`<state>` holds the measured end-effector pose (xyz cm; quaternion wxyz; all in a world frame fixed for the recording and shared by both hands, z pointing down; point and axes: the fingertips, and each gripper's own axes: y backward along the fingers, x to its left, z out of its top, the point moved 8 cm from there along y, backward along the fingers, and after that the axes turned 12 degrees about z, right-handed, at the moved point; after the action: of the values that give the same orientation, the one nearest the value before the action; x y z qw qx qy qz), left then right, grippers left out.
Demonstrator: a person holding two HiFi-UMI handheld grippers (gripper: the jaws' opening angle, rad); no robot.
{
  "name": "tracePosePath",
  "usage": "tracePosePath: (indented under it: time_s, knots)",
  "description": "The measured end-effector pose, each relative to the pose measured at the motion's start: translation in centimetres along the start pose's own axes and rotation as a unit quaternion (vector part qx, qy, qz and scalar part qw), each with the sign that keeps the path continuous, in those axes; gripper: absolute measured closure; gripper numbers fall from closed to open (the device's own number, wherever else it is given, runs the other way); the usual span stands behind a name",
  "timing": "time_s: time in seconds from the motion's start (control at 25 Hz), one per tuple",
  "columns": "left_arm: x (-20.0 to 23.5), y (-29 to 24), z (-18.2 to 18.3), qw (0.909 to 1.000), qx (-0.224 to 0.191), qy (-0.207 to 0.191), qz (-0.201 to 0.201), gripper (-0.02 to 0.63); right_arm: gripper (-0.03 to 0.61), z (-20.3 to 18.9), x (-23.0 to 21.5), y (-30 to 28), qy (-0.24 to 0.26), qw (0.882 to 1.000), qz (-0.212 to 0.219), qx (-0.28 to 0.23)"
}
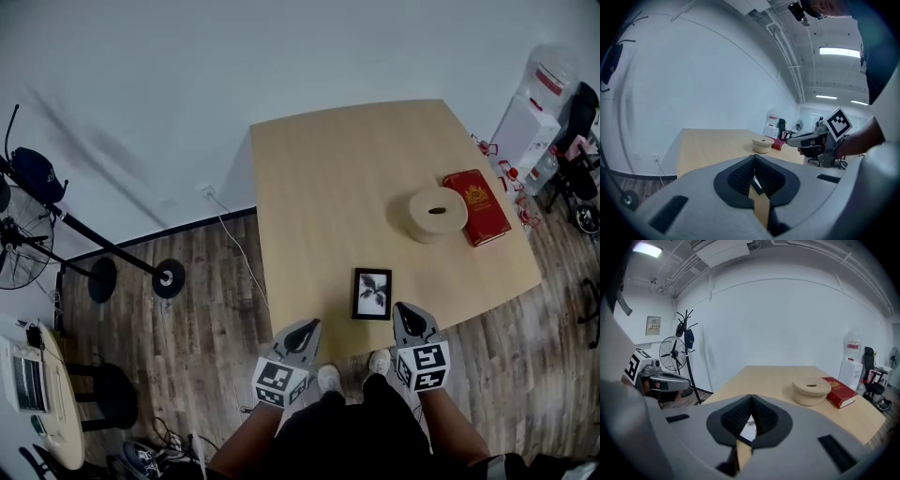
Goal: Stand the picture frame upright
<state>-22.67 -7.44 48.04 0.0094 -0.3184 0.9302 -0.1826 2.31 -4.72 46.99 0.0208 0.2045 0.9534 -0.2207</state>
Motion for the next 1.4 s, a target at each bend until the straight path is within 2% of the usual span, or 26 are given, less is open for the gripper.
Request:
tracePosePath:
  time_s: [0.24,0.4,0.52,0.72,1.04,1.4]
  knots:
    - [-0.6,-1.8,-0.7,0.9997,0.021,-0.001,0.008,0.614,0.564,-1.3,-2.2,-2.2,-0.021,0.999,0.016,0.043]
    - [-0.9,-3.1,-0.7,0.9996,0.024,-0.001,0.013,0.614,0.485,-3.2,-4.0,-4.2,-0.064,0.995,0.033,0.072]
    - [-1.2,-3.8,-1.0,0.9993,0.033,-0.003,0.018,0.614,0.456,-5.1,-5.8,-6.1,-0.117,0.987,0.036,0.102]
    - [-1.1,-4.6,-1.4,0.9989,0.040,-0.007,0.024,0.613,0.443,-8.3,-8.0,-8.7,-0.205,0.967,0.029,0.152]
    - [-0.4,-5.0,-2.1,0.9978,0.057,-0.013,0.032,0.614,0.443,-10.8,-9.0,-11.3,-0.243,0.948,0.015,0.204]
    - [0.6,-5.3,-1.9,0.9978,0.056,-0.014,0.035,0.614,0.445,-11.1,-9.7,-12.8,-0.267,0.933,0.003,0.240]
